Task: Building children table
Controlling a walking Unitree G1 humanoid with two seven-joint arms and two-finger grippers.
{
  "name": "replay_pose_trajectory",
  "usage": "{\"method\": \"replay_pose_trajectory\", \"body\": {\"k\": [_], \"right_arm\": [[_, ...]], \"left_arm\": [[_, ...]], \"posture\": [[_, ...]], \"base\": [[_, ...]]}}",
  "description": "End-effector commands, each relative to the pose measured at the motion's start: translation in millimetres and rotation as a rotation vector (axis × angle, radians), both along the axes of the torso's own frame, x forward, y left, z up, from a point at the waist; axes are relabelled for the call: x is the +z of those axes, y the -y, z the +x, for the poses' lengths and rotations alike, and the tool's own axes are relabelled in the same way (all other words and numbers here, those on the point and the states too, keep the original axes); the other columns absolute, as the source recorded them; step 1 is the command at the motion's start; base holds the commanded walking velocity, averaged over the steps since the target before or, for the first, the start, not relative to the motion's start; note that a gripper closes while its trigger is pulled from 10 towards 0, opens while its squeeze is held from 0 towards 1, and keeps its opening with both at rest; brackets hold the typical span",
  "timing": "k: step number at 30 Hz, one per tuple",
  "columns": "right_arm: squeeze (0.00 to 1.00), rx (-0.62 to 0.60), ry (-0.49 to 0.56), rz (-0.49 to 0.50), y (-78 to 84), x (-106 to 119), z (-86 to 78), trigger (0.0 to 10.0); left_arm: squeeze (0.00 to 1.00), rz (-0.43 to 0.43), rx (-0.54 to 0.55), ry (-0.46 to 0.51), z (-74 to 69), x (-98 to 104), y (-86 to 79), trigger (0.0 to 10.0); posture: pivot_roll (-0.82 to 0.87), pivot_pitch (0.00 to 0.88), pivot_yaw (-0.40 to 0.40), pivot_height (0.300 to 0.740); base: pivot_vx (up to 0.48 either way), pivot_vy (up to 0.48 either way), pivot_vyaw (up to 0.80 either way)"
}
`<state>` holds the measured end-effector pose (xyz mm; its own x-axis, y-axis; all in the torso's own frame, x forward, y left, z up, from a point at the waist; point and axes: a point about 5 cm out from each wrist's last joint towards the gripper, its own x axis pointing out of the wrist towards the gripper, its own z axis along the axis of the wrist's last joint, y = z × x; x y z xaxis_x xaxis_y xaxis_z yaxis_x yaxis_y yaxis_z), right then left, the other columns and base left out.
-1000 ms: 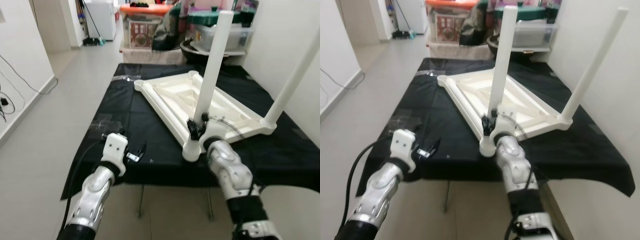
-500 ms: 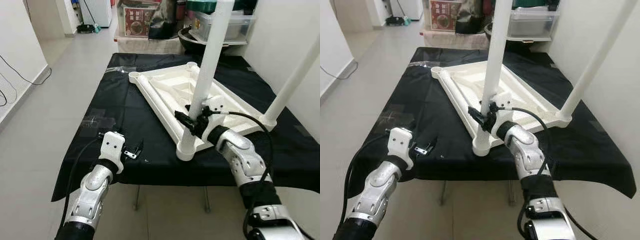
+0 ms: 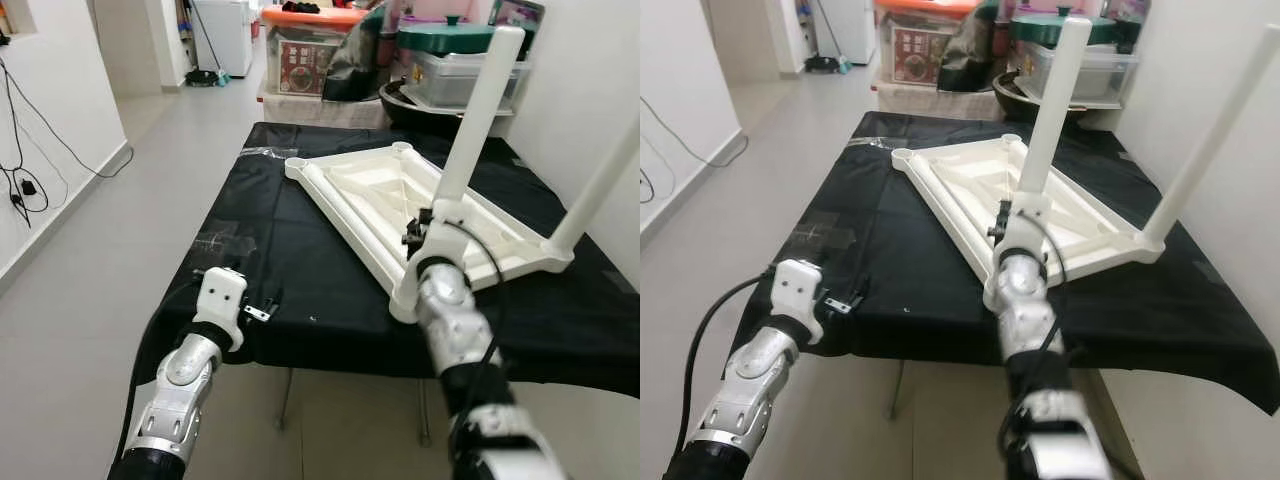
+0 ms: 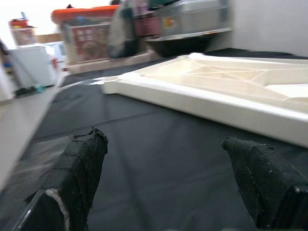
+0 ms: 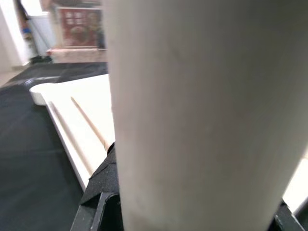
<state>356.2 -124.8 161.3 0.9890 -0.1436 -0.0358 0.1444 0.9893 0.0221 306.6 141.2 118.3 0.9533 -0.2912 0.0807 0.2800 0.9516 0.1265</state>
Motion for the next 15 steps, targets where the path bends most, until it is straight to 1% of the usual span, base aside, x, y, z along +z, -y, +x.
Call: {"method": "replay_pose_trajectory", "body": {"k": [1,2,3,5,6,7,8,9,10,11,12,13,14,15], "right_arm": [[0.0,0.171,-0.142,-0.063,-27.0,-27.8,-8.0,10.0],[0.0,0.171,-0.142,-0.063,-27.0,-27.8,-8.0,10.0],[1.0,0.187,-0.113,-0.049,-28.6,-22.2,-5.2,10.0],[1.0,0.191,-0.093,-0.037,-28.7,-18.6,-3.1,10.0],[0.0,0.196,-0.036,-0.015,-23.5,-0.6,8.8,10.0],[0.0,0.196,-0.036,-0.015,-23.5,-0.6,8.8,10.0],[0.0,0.199,-0.012,-0.012,-20.9,6.8,12.4,10.0],[0.0,0.199,-0.012,-0.012,-20.9,6.8,12.4,10.0],[0.0,0.257,0.033,0.012,-19.1,17.8,15.2,10.0],[0.0,0.257,0.033,0.012,-19.1,17.8,15.2,10.0],[0.0,0.378,0.076,0.049,-19.4,28.3,14.0,10.0],[0.0,0.378,0.076,0.049,-19.4,28.3,14.0,10.0],[0.0,0.526,0.108,0.08,-19.8,37.1,10.2,10.0],[0.0,0.697,0.138,0.09,-19.4,42.8,3.9,10.0]], "left_arm": [[0.0,0.014,-0.02,-0.003,-0.8,-0.6,3.5,10.0],[0.0,0.014,-0.02,-0.003,-0.8,-0.6,3.5,10.0],[0.0,0.018,-0.007,-0.004,0.7,-1.1,0.2,10.0],[0.0,0.021,0.002,-0.005,1.7,-1.4,-1.9,10.0],[0.0,0.015,0.003,0.004,3.3,1.7,-0.2,10.0],[0.0,0.015,0.003,0.004,3.3,1.7,-0.2,10.0],[0.0,0.012,0.0,0.008,3.3,2.8,0.9,10.0],[0.0,0.012,0.0,0.008,3.3,2.8,0.9,10.0],[0.0,0.011,-0.001,0.007,2.5,1.9,1.4,10.0],[0.0,0.011,-0.001,0.007,2.5,1.9,1.4,10.0],[0.0,0.009,0.001,0.001,1.0,-0.7,1.6,10.0],[0.0,0.009,0.001,0.001,1.0,-0.7,1.6,10.0],[0.0,0.006,0.001,-0.005,-0.2,-2.8,2.2,10.0],[0.0,0.005,-0.003,-0.011,-1.4,-4.5,3.8,10.0]], "posture": [[0.17,0.0,-0.093,0.74],[0.17,0.0,-0.093,0.74],[0.17,0.0,-0.088,0.74],[0.17,0.0,-0.088,0.74],[0.17,0.0,-0.098,0.74],[0.17,0.0,-0.098,0.74],[0.17,0.0,-0.098,0.74],[0.17,0.0,-0.098,0.74],[0.16,0.0,-0.098,0.74],[0.16,0.0,-0.098,0.74],[0.16,0.0,-0.096,0.74],[0.16,0.0,-0.096,0.74],[0.15,0.0,-0.091,0.74],[0.15,0.0,-0.087,0.74]], "base": [[0.0,0.0,0.0],[0.0,0.0,0.0],[0.0,0.0,0.0],[0.0,0.0,0.0],[0.0,0.0,0.0],[0.0,0.0,0.0],[0.0,0.0,0.0],[0.0,0.0,0.0],[0.0,0.0,0.0],[0.0,0.0,0.0],[0.0,0.0,0.0],[0.0,0.0,0.0],[0.0,0.0,0.0],[0.0,0.0,0.0]]}}
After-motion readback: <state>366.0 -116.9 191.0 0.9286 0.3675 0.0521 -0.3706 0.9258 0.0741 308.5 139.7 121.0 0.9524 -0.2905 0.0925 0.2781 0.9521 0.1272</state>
